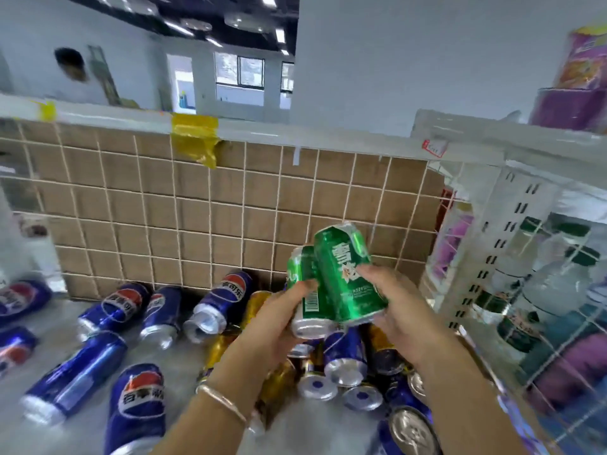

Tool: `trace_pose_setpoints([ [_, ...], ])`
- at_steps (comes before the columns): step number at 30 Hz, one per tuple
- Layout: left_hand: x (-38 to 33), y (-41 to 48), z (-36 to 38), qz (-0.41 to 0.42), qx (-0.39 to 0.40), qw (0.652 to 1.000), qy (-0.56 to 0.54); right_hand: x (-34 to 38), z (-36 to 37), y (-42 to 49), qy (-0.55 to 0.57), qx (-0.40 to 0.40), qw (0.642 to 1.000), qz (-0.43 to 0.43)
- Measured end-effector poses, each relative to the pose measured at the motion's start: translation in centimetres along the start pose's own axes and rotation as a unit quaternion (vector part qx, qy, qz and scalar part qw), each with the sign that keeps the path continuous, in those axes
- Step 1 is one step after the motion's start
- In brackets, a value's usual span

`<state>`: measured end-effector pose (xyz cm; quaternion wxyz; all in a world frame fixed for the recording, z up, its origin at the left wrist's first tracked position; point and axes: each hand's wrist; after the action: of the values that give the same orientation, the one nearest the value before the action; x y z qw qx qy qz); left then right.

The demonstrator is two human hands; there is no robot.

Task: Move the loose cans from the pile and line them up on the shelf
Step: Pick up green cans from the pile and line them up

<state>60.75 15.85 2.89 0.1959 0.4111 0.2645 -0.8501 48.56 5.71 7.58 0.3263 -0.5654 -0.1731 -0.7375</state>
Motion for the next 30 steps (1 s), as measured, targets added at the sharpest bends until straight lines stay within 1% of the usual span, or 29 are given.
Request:
trace_pose_setpoints([
  [2,-1.2,-2.3,-3.2,0.017,-0.024,0.999,-0.034,-0.9,4.3,-0.4,-0.024,0.022,0.999,0.009],
  [6,-4.2,-7.9,-10.1,0.064,-0.065,0.991,-0.094,-3.4,12.8,-3.0,0.044,0.079,0.993,0.075],
  [9,-6.7,-12.8,-15.7,0.108,-0.104,0.984,-0.096,-6.2,18.7,-5.9,0.055,0.124,0.986,0.094],
  [12,-8.9,-18.1,-21.1,0.151,-0.144,0.973,-0.100,-9.0,24.7,-8.8,0.045,0.173,0.978,0.103],
  [14,-9.9,-21.5,-25.2,0.182,-0.202,0.959,-0.084,-10.6,29.0,-10.9,0.033,0.201,0.971,0.126],
  [16,-10.7,-24.8,-29.3,0.184,-0.251,0.946,-0.086,-12.5,33.2,-13.2,0.000,0.217,0.965,0.149],
  [19,-11.4,-29.3,-35.5,0.183,-0.305,0.931,-0.080,-16.0,39.0,-16.0,-0.035,0.230,0.961,0.147],
  [23,-12.2,-35.6,-40.8,0.199,-0.345,0.914,-0.072,-19.7,45.8,-19.8,-0.046,0.299,0.927,0.223],
  [27,-12.1,-40.1,-45.5,0.214,-0.406,0.885,-0.078,-22.9,51.4,-22.4,-0.096,0.345,0.908,0.218],
  [30,-12.2,-42.4,-48.7,0.219,-0.453,0.859,-0.092,-24.8,55.1,-23.8,-0.101,0.396,0.882,0.235],
])
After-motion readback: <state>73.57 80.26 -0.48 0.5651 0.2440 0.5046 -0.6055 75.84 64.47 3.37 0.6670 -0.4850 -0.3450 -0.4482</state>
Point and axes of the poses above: each hand's wrist, its own y-axis towards the middle knuckle, its own z-axis out of the palm, x = y × z, and after that the axes turned 10 degrees about -x, right-handed
